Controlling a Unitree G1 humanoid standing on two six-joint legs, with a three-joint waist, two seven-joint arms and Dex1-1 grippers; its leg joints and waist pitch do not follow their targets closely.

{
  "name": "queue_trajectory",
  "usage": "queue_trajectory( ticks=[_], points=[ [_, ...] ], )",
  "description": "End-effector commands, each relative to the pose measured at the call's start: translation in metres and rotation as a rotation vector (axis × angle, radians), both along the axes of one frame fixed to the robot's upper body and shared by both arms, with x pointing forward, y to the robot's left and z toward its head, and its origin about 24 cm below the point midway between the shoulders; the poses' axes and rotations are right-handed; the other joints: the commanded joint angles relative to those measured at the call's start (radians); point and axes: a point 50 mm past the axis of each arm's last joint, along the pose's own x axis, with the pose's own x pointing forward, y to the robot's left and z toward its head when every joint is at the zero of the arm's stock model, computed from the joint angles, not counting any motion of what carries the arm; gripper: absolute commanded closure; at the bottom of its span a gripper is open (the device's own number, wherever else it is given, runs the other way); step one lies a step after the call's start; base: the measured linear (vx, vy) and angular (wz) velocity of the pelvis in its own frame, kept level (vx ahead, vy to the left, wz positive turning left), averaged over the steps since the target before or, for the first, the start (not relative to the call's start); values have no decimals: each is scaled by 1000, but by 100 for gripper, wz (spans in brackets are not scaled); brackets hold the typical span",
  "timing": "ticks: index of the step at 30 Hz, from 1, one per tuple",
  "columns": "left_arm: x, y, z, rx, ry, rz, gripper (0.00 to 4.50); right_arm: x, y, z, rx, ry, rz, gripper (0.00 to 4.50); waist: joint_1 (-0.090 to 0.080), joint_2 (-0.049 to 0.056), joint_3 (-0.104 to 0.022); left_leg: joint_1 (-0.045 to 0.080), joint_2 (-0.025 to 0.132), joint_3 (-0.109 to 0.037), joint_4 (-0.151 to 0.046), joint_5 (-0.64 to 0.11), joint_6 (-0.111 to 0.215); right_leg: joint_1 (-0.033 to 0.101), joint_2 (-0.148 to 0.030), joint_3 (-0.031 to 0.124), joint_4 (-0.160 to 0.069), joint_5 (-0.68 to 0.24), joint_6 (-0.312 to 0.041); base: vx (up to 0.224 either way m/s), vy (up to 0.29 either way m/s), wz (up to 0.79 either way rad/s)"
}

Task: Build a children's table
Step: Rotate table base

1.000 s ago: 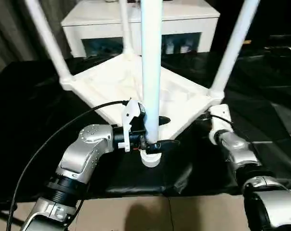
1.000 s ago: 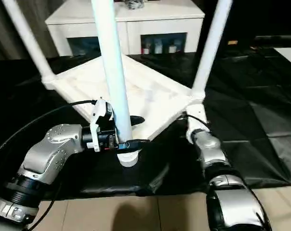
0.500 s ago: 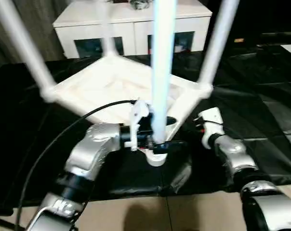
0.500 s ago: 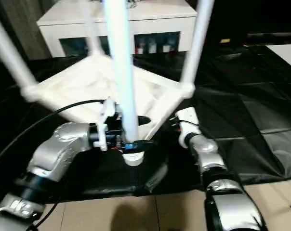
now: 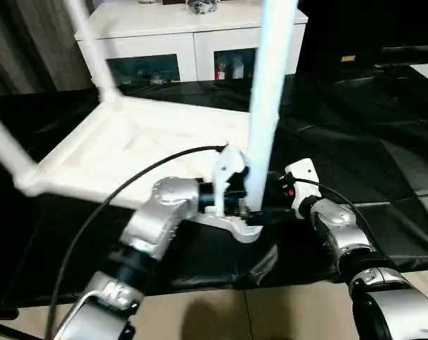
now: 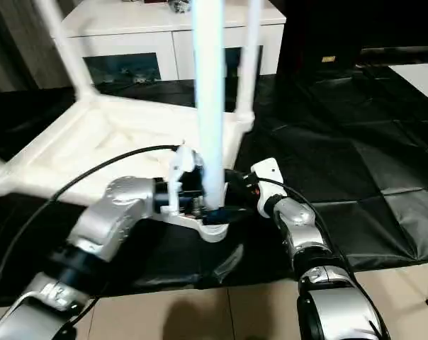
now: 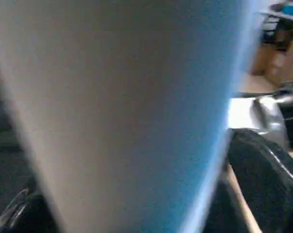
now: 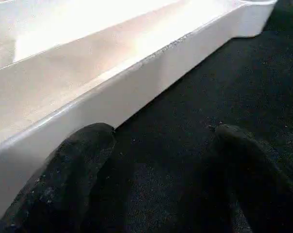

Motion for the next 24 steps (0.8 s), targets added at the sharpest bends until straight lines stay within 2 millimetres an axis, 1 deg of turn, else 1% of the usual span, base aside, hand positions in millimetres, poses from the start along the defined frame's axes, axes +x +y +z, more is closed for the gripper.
queue_trajectory(
  ticks=[1,4,5,7,8,10,11,13,14,16,17,18,19,20,21,22,23,24],
  points=[
    [10,-2,0,50,-46,69,3,6,14,10,-6,-51,45,49,4,-7,-66,28,45,-33,-83,-320,69,38,-15,6,-64,-146,-287,0,0,0],
    [15,-1,1,45,-58,107,3,5,16,12,24,-53,66,49,4,-7,-67,27,46,-34,-84,-326,66,40,-17,6,-62,-139,-287,0,0,0],
    [17,-2,2,32,-59,116,3,4,19,12,39,-57,96,49,4,-7,-68,28,45,-33,-82,-321,70,39,-16,6,-61,-127,-290,0,0,0],
    [17,-3,2,28,-59,116,3,3,20,12,44,-59,110,49,7,-7,-68,26,46,-33,-82,-307,79,41,-16,5,-59,-107,-297,0,0,0],
    [19,-7,4,5,-65,124,3,-2,30,11,80,-55,193,49,8,-4,-67,26,46,-31,-81,-302,84,41,-16,4,-60,-99,-300,0,0,0],
    [21,-10,6,-12,-71,136,3,-5,36,11,97,-59,251,49,10,-6,-68,23,47,-31,-80,-294,94,44,-16,3,-57,-80,-300,0,0,0],
    [22,-10,6,-19,-74,145,3,-6,36,12,89,-67,258,49,10,-4,-67,24,48,-31,-81,-297,96,43,-16,3,-58,-82,-300,0,0,0],
    [23,-10,6,-23,-78,154,3,-5,35,12,78,-75,246,49,7,-5,-68,24,48,-32,-82,-307,90,42,-17,3,-58,-98,-303,0,0,0],
    [25,-7,6,-25,-83,160,3,-2,29,15,63,-98,183,49,8,-1,-67,25,48,-33,-82,-314,87,40,-19,4,-60,-112,-304,0,0,0],
    [24,-2,6,-25,-78,138,3,3,20,20,69,-124,105,49,6,-3,-67,26,47,-33,-83,-323,82,38,-18,4,-62,-125,-302,0,0,0],
    [21,4,4,-22,-58,97,3,6,11,24,88,-139,64,49,6,3,-66,26,47,-33,-84,-325,80,38,-18,4,-62,-129,-301,0,0,0],
    [19,8,3,-21,-44,68,3,8,6,27,102,-148,43,49,7,0,-66,26,47,-33,-84,-325,80,40,-19,4,-62,-131,-302,0,0,0],
    [15,13,0,-12,-28,29,3,8,1,30,111,-155,34,49,9,-1,-66,25,48,-31,-83,-311,85,41,-19,5,-60,-120,-310,0,0,0],
    [11,20,-4,14,-10,-20,3,8,-5,33,111,-162,39,49,13,0,-66,23,48,-30,-81,-285,101,43,-19,4,-57,-105,-316,0,0,0],
    [11,20,-4,14,-10,-20,3,8,-5,33,111,-162,39,49,15,4,-65,23,48,-28,-79,-262,115,41,-16,3,-55,-91,-319,0,0,0],
    [5,29,-9,61,11,-72,3,6,-12,35,92,-172,58,49,17,6,-65,26,48,-27,-79,-256,119,41,-16,3,-54,-90,-319,0,0,0],
    [4,32,-11,76,15,-88,3,5,-14,36,85,-175,64,49,21,8,-63,27,47,-25,-78,-247,129,39,-14,3,-55,-102,-316,0,0,0],
    [4,32,-11,76,15,-88,3,5,-14,36,85,-175,64,49,24,10,-64,29,48,-26,-77,-245,126,38,-15,3,-54,-105,-314,0,0,0]
  ],
)
